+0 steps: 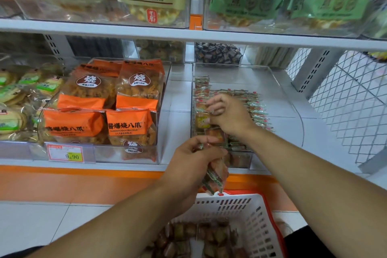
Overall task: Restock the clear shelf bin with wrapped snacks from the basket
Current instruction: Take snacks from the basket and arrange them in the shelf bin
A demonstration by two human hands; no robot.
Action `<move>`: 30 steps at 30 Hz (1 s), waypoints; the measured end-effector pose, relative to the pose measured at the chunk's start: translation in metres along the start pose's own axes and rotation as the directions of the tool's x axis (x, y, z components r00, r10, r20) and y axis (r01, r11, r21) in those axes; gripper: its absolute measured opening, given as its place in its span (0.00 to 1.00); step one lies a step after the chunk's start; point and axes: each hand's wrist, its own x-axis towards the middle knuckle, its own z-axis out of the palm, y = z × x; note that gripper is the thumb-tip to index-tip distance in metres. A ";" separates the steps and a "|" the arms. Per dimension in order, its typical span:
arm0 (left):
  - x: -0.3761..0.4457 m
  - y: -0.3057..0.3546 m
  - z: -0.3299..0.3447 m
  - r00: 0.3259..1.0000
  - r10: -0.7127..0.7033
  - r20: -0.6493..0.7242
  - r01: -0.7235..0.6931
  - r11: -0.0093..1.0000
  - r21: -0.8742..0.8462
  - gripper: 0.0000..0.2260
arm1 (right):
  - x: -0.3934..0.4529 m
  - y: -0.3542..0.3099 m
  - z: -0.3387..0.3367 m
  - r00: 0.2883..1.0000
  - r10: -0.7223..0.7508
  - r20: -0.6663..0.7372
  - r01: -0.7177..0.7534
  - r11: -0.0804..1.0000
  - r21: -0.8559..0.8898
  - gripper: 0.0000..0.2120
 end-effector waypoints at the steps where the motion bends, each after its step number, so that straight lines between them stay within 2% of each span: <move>1: 0.000 0.000 0.000 1.000 -0.001 -0.002 0.001 1.000 0.010 0.10 | 0.000 0.004 0.002 0.997 -0.014 -0.078 0.008 0.997 -0.078 0.20; 3: 0.001 -0.001 -0.001 1.000 -0.003 -0.010 0.003 1.000 0.027 0.09 | 0.001 0.009 0.006 0.984 -0.005 -0.176 -0.032 0.978 -0.205 0.21; 4: 0.002 -0.001 -0.001 1.000 -0.003 -0.013 0.004 1.000 0.031 0.09 | 0.001 0.010 0.007 0.985 0.012 -0.171 -0.057 0.964 -0.259 0.21; 8: 0.002 -0.001 -0.002 1.000 -0.006 0.004 0.006 1.000 0.029 0.10 | 0.000 0.000 -0.004 0.991 0.121 0.064 -0.089 0.924 -0.372 0.16; 12: 0.003 0.000 -0.004 1.000 -0.015 0.006 0.015 1.000 0.015 0.11 | -0.007 -0.009 -0.019 0.933 0.160 0.323 0.009 0.885 -0.465 0.14; 15: 0.003 0.002 -0.005 1.000 -0.019 0.007 0.019 1.000 -0.009 0.11 | -0.013 -0.009 -0.020 0.938 0.109 0.329 0.077 0.860 -0.505 0.18; 18: 0.003 0.002 -0.005 1.000 -0.013 0.017 0.013 0.999 -0.035 0.08 | -0.016 -0.015 -0.029 0.930 0.140 0.341 0.071 0.840 -0.538 0.16; 20: 0.003 0.002 -0.005 1.000 0.001 0.003 -0.001 0.999 -0.043 0.07 | -0.016 -0.016 -0.034 0.947 0.128 0.294 0.026 0.884 -0.466 0.12; 22: 0.002 0.003 -0.006 1.000 0.009 -0.014 -0.009 0.999 -0.049 0.09 | -0.018 -0.015 -0.032 0.974 0.099 0.206 -0.041 0.963 -0.267 0.11; 24: 0.002 0.003 -0.006 1.000 0.019 -0.020 -0.020 0.998 -0.056 0.11 | -0.021 -0.012 -0.022 0.986 0.101 0.131 -0.087 0.990 -0.107 0.13; 26: 0.002 0.003 -0.007 0.999 0.036 -0.018 -0.037 0.997 -0.068 0.11 | -0.024 -0.007 -0.006 0.996 0.079 0.046 -0.075 0.994 -0.085 0.13; 30: 0.003 0.007 -0.008 0.997 0.075 0.010 -0.073 0.991 -0.113 0.11 | -0.023 -0.002 0.012 0.991 -0.032 -0.132 0.008 0.985 -0.175 0.15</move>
